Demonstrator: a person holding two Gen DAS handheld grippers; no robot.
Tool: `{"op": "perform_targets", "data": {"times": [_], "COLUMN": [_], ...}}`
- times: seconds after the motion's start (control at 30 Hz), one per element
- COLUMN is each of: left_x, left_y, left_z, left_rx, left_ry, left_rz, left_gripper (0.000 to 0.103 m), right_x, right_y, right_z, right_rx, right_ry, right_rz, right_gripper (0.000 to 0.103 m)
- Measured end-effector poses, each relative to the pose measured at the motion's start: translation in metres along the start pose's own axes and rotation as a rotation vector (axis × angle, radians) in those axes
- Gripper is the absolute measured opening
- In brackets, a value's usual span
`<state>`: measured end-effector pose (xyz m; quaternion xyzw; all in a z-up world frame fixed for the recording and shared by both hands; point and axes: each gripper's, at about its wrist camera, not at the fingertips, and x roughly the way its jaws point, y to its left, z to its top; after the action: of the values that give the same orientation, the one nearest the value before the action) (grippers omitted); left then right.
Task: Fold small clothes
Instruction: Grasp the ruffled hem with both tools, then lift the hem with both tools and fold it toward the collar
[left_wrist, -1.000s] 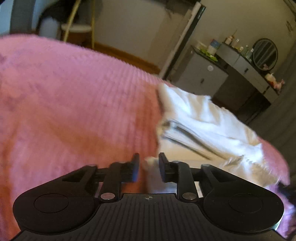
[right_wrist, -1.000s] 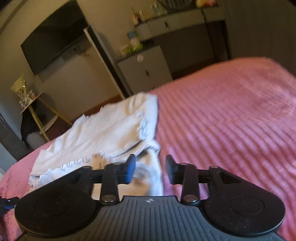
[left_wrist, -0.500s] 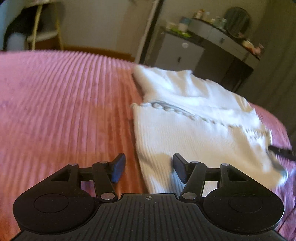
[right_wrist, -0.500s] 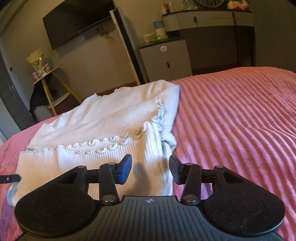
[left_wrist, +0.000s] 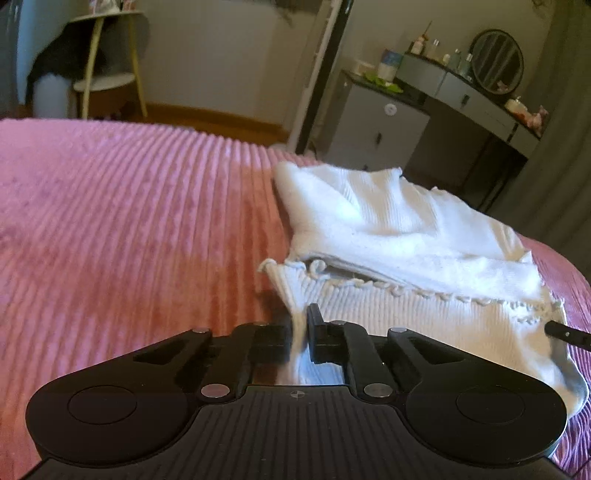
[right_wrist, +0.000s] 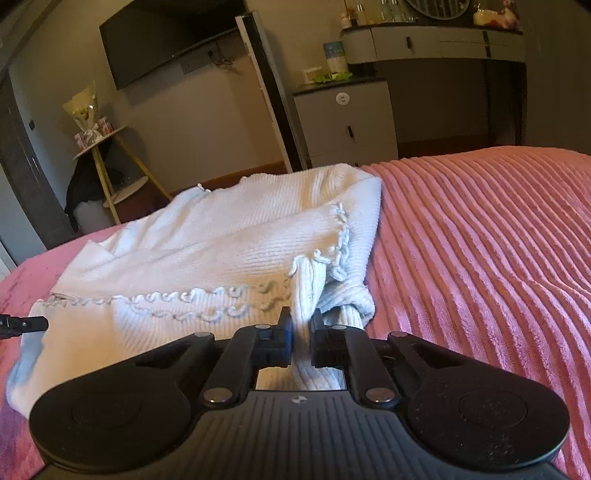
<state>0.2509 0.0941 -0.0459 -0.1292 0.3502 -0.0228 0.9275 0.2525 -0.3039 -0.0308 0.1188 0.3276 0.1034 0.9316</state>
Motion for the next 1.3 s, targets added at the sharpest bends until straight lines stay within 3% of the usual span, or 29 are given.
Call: {"op": "perform_targets", "data": {"times": [0.2, 0.43, 0.87, 1.0, 1.1, 1.2, 1.23, 1.27, 1.3], "left_x": [-0.043, -0.066, 0.037, 0.070, 0.099, 0.117, 0.115, 0.113, 0.109], "left_y": [-0.011, -0.028, -0.053, -0.055, -0.053, -0.045, -0.039, -0.033, -0.028], "left_z": [0.007, 0.051, 0.141, 0.151, 0.143, 0.129, 0.125, 0.122, 0.119], "left_rx": [0.051, 0.080, 0.115, 0.126, 0.141, 0.140, 0.120, 0.104, 0.096], "left_ry": [-0.093, -0.192, -0.229, -0.220, -0.170, -0.087, -0.072, -0.062, -0.054], "left_rz": [-0.058, -0.094, 0.038, 0.079, 0.122, 0.153, 0.135, 0.117, 0.106], "left_gripper": [0.010, 0.009, 0.009, 0.010, 0.010, 0.015, 0.021, 0.036, 0.045], "right_x": [-0.039, -0.057, 0.045, 0.081, 0.111, 0.127, 0.124, 0.120, 0.116], "right_y": [0.011, 0.025, 0.032, 0.026, 0.020, 0.012, 0.008, 0.005, 0.003], "right_z": [0.005, 0.039, 0.128, 0.139, 0.135, 0.126, 0.124, 0.123, 0.121], "right_rx": [-0.033, -0.082, -0.155, -0.146, -0.133, -0.091, -0.060, -0.041, -0.039], "right_ry": [-0.091, -0.193, -0.252, -0.237, -0.166, -0.086, -0.086, -0.085, -0.083], "right_rz": [0.057, 0.039, -0.143, -0.189, -0.222, -0.216, -0.199, -0.190, -0.169], "right_gripper": [0.008, 0.008, 0.008, 0.008, 0.009, 0.012, 0.017, 0.020, 0.022]}}
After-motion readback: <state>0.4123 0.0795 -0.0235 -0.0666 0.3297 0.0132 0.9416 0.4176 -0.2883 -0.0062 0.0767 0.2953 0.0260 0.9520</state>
